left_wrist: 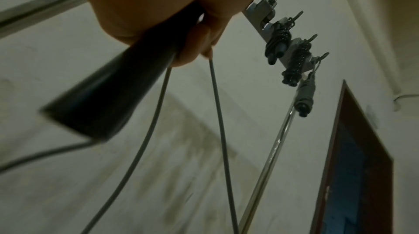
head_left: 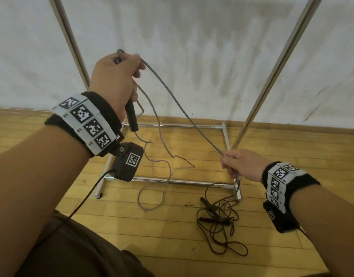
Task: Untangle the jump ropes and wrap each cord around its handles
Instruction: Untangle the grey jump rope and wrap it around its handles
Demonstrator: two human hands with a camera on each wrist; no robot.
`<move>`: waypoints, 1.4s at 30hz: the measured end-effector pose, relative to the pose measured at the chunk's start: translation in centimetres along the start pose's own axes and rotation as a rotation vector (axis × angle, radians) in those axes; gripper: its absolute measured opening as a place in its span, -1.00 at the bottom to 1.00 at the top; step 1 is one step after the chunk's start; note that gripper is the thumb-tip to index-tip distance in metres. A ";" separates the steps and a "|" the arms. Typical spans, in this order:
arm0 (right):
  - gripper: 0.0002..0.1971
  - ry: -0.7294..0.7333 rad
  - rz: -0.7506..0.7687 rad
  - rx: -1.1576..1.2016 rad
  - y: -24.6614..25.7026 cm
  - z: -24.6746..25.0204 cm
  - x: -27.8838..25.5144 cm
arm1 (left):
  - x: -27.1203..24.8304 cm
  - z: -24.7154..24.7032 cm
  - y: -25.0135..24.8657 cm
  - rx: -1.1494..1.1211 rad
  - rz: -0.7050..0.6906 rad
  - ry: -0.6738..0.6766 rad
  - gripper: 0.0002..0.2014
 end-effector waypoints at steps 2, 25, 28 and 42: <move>-0.67 0.000 -0.014 -0.066 0.1 -0.1 0.1 | 0.3 -0.1 1.2 0.230 0.064 0.021 -0.82; -0.77 -0.180 0.326 0.467 8.6 5.3 -3.5 | -4.4 -5.7 1.2 0.148 -0.063 0.641 -0.79; -0.76 -0.167 0.309 0.420 7.1 4.7 -2.9 | -3.1 -4.7 0.6 -0.009 -0.012 0.494 -0.78; -0.69 0.035 -0.079 -0.032 -1.3 0.1 -1.1 | -0.1 -0.7 2.3 0.123 0.099 0.140 -0.88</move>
Point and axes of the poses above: each hand's wrist, its own x-axis towards the middle knuckle, its own z-axis out of the back of the hand, y = z × x, the point moved 3 cm from there along x, towards the middle knuckle, and after that the axes turned 7 degrees about -y, right-handed, at the moved point
